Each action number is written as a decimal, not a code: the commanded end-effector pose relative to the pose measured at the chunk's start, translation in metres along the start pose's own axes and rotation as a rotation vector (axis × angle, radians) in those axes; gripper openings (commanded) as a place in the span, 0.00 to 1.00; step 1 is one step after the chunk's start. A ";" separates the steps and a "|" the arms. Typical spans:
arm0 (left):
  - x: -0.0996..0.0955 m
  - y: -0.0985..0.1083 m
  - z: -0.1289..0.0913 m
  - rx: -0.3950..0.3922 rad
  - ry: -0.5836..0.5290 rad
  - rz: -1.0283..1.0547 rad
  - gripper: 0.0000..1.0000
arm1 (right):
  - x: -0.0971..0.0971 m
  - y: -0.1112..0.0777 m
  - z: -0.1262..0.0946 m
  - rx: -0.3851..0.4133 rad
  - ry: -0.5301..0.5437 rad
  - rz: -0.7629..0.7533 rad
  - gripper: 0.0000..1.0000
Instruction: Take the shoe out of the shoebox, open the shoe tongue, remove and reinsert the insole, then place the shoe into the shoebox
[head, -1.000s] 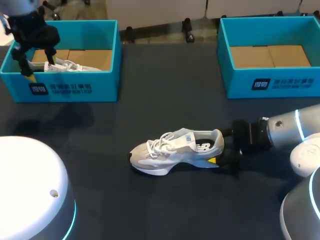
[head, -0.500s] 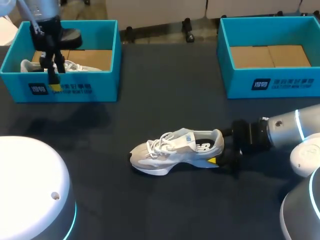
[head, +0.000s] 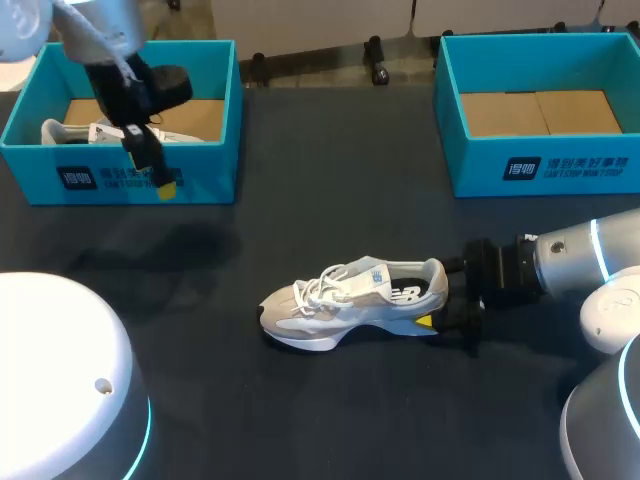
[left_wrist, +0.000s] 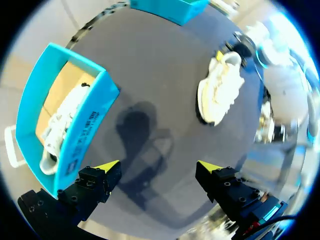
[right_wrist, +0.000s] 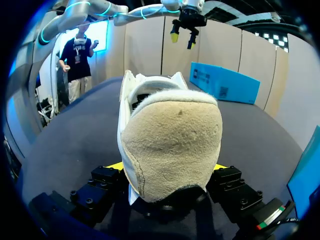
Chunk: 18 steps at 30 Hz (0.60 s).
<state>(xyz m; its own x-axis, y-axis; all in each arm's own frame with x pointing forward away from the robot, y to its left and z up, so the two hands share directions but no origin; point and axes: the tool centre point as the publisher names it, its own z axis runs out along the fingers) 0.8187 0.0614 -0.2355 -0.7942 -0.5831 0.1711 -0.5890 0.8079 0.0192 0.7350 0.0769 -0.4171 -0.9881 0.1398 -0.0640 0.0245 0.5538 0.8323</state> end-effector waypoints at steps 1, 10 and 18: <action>0.017 -0.005 0.006 0.028 0.008 -0.236 1.00 | 0.000 -0.001 0.002 0.002 -0.002 0.000 0.00; 0.054 -0.018 0.014 0.027 0.003 -0.280 1.00 | 0.000 -0.001 0.002 0.002 -0.002 0.000 0.00; 0.095 -0.036 0.015 0.056 -0.022 -0.321 1.00 | 0.000 -0.001 0.002 0.002 -0.002 0.000 0.00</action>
<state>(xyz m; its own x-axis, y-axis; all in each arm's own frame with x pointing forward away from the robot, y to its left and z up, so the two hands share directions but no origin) 0.7709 -0.0141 -0.2333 -0.5697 -0.8049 0.1664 -0.8142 0.5803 0.0194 0.7350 0.0769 -0.4171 -0.9881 0.1399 -0.0640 0.0245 0.5538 0.8323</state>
